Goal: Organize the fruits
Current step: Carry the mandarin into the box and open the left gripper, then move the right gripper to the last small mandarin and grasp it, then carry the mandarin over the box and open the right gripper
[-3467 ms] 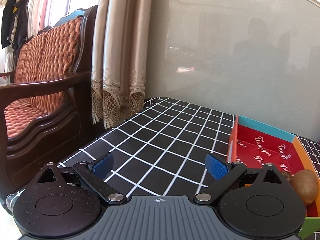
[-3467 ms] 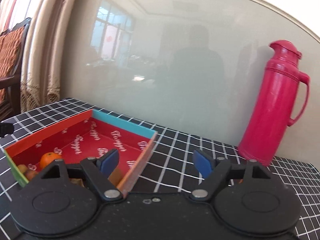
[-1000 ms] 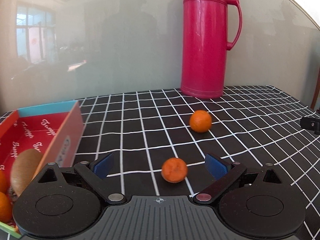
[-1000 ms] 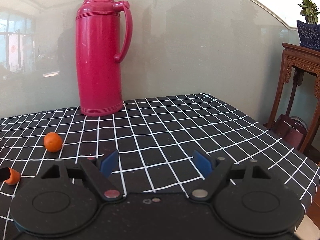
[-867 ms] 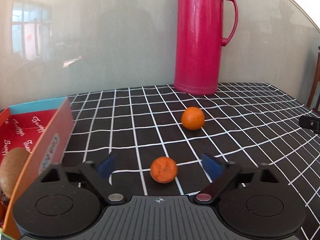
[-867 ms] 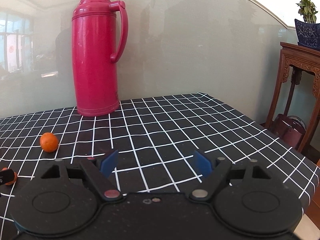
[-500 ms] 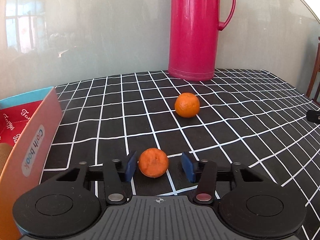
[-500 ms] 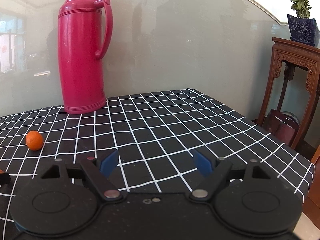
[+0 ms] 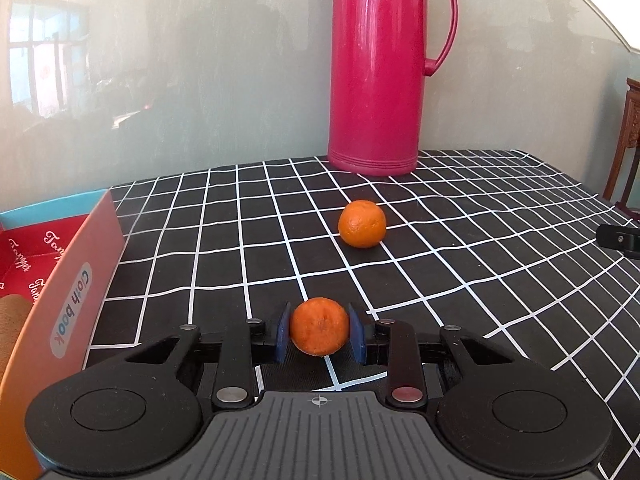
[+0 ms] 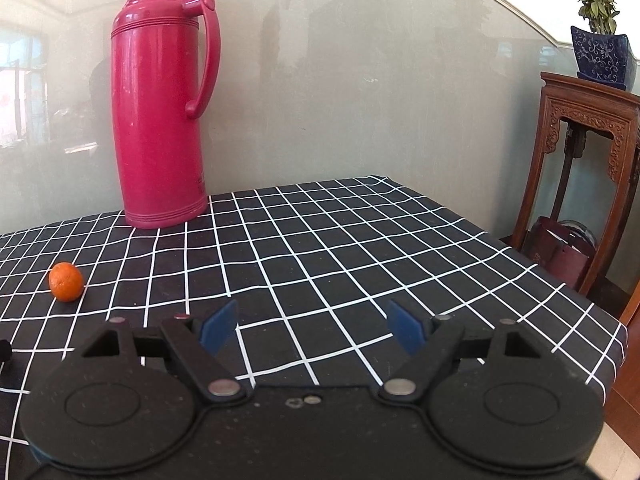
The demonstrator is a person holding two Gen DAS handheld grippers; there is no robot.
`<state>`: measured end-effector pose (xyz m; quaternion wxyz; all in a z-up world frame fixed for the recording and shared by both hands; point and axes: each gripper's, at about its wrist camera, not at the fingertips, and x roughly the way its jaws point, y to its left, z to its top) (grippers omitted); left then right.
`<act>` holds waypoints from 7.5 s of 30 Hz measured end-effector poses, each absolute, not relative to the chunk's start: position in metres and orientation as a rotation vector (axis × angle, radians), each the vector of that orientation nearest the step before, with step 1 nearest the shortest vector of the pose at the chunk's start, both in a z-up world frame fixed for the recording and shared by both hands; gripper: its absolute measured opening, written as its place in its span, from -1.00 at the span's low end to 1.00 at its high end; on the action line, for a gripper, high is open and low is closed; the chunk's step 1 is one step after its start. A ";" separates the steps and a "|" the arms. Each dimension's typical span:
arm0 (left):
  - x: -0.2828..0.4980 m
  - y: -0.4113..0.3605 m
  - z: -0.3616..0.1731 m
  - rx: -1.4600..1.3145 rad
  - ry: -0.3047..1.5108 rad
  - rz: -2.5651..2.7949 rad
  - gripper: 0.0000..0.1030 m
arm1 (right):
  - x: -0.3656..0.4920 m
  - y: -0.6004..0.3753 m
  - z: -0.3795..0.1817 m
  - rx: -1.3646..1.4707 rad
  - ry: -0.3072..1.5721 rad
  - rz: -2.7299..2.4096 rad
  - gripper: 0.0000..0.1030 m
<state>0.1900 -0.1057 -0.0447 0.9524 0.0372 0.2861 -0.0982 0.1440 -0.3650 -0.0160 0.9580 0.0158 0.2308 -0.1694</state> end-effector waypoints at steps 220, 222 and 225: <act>0.094 0.201 -0.010 -0.150 0.380 0.487 1.00 | 0.181 -0.069 0.015 -0.015 0.399 0.225 0.97; 0.097 0.187 -0.007 -0.141 0.377 0.463 1.00 | 0.181 -0.084 0.013 -0.018 0.412 0.201 0.97; 0.100 0.162 -0.003 -0.132 0.372 0.409 1.00 | 0.171 -0.101 0.011 -0.033 0.403 0.167 0.97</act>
